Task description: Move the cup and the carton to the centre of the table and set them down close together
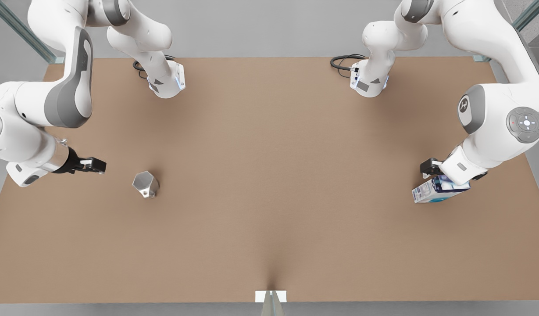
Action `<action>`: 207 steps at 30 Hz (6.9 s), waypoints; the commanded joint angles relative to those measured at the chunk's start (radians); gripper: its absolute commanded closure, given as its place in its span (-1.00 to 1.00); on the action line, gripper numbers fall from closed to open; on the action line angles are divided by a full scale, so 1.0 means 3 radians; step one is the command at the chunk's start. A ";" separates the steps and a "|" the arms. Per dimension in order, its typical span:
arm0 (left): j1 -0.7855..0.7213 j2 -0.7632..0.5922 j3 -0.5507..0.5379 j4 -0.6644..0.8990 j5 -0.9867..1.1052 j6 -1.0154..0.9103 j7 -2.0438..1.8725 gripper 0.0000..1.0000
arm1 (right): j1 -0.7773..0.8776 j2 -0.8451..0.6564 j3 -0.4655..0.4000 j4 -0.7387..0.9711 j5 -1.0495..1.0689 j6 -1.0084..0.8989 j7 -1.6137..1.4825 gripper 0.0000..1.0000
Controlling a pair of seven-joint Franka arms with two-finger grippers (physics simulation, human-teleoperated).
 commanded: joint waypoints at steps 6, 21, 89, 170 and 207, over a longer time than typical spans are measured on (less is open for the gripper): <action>0.0000 0.0107 0.0000 -0.0011 -0.0003 0.0021 -0.0010 -1.00 | 0.0141 -0.0017 0.0010 -0.0451 0.0058 0.0125 -0.0033 -1.00; 0.0000 0.0164 0.0000 -0.0031 -0.0029 -0.0009 -0.0036 -1.00 | -0.0171 0.0437 0.0021 -0.2098 0.0451 0.1904 -0.0197 -1.00; 0.0005 0.0164 0.0061 -0.0011 -0.0003 -0.0035 0.0020 -1.00 | 0.1798 0.2723 0.0379 0.1548 0.0584 0.1777 0.1174 0.57; 0.0511 0.0251 0.0291 -0.1667 0.0196 0.1658 0.4643 -0.35 | -0.0125 0.0167 -0.0097 0.0193 0.0124 0.0544 -0.0217 -1.00; -0.1345 0.0900 -0.1227 0.0184 0.0227 0.0313 -0.0736 -1.00 | -0.0130 0.0172 -0.0097 0.0193 0.0114 0.0550 -0.0222 -1.00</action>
